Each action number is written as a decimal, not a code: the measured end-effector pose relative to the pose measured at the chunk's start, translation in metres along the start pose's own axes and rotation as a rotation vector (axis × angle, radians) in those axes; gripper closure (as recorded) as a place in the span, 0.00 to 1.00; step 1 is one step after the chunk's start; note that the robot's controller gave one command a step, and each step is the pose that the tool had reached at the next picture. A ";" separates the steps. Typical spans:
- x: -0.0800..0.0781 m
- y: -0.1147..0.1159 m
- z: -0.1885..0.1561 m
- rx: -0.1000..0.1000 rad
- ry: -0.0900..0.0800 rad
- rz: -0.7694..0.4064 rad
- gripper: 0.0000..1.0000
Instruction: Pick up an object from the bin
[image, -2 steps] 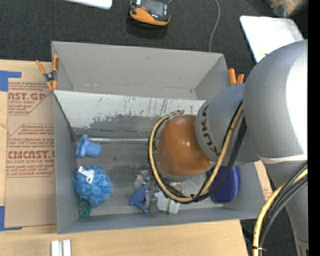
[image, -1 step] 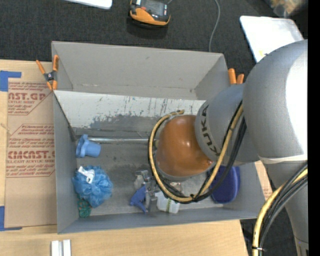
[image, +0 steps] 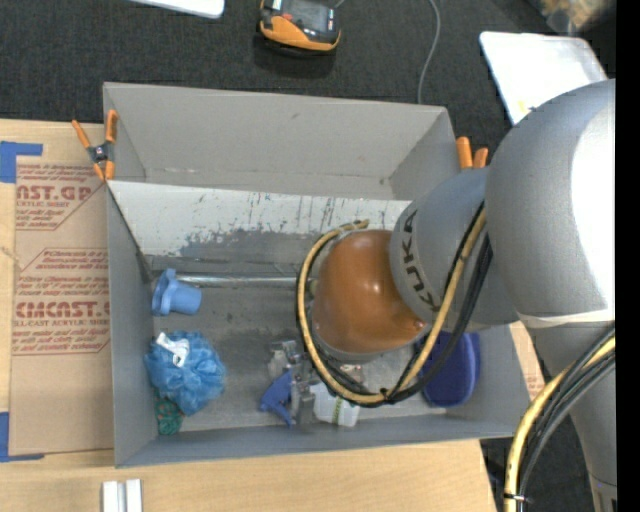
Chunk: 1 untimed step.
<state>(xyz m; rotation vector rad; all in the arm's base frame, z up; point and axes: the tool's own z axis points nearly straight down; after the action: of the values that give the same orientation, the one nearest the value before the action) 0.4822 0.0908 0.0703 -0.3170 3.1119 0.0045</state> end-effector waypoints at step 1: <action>0.000 0.000 0.000 0.000 0.000 0.000 1.00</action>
Offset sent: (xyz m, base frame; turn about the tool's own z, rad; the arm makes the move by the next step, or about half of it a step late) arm 0.0000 0.0000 0.0000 0.0000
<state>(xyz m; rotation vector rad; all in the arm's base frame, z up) 0.4822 0.0908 0.0703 -0.3169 3.1119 0.0045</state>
